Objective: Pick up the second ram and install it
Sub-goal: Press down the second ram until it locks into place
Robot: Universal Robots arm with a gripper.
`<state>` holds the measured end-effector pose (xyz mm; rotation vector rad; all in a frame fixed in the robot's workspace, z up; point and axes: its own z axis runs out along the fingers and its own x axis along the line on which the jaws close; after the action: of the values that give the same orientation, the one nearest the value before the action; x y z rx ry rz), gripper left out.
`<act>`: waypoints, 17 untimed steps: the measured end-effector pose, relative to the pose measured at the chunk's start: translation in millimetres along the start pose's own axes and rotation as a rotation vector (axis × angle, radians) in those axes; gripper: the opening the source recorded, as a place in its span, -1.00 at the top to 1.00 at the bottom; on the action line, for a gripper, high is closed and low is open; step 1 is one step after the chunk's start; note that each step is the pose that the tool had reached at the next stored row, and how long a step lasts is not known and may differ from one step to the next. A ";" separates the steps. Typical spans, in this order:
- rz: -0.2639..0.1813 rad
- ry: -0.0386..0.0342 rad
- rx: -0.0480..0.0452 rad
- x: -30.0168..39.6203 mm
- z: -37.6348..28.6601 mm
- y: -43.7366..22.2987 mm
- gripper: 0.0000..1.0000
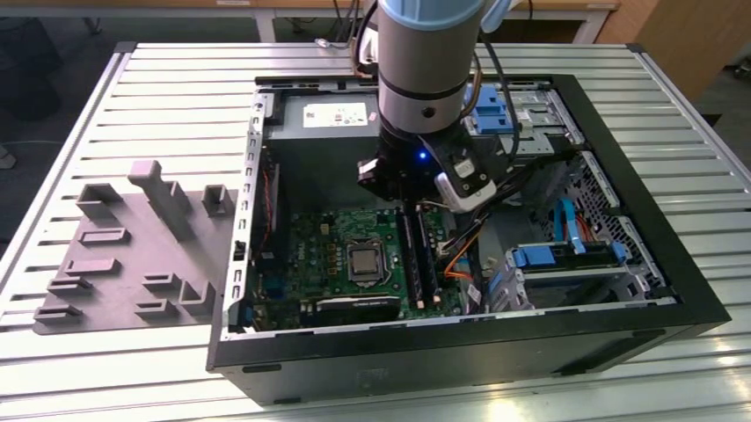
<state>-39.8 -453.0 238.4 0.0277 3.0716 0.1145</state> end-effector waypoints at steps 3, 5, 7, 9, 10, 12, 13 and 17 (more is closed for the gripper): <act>0.000 0.0000 0.0001 0.0 0.4 0.0 0.79; 0.000 -0.0001 -0.0001 0.1 0.9 -0.1 0.79; 0.000 -0.0001 -0.0003 0.1 1.5 -0.1 0.79; 0.000 -0.0001 -0.0002 0.1 2.3 -0.1 0.79; 0.000 -0.0001 -0.0002 0.2 3.0 -0.2 0.79; 0.000 -0.0001 -0.0004 0.3 4.2 -0.3 0.79; 0.000 -0.0001 -0.0005 0.4 4.8 -0.4 0.79; 0.000 -0.0001 -0.0008 0.5 6.5 -0.5 0.79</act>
<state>-39.8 -453.0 231.8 0.0280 3.0715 0.1157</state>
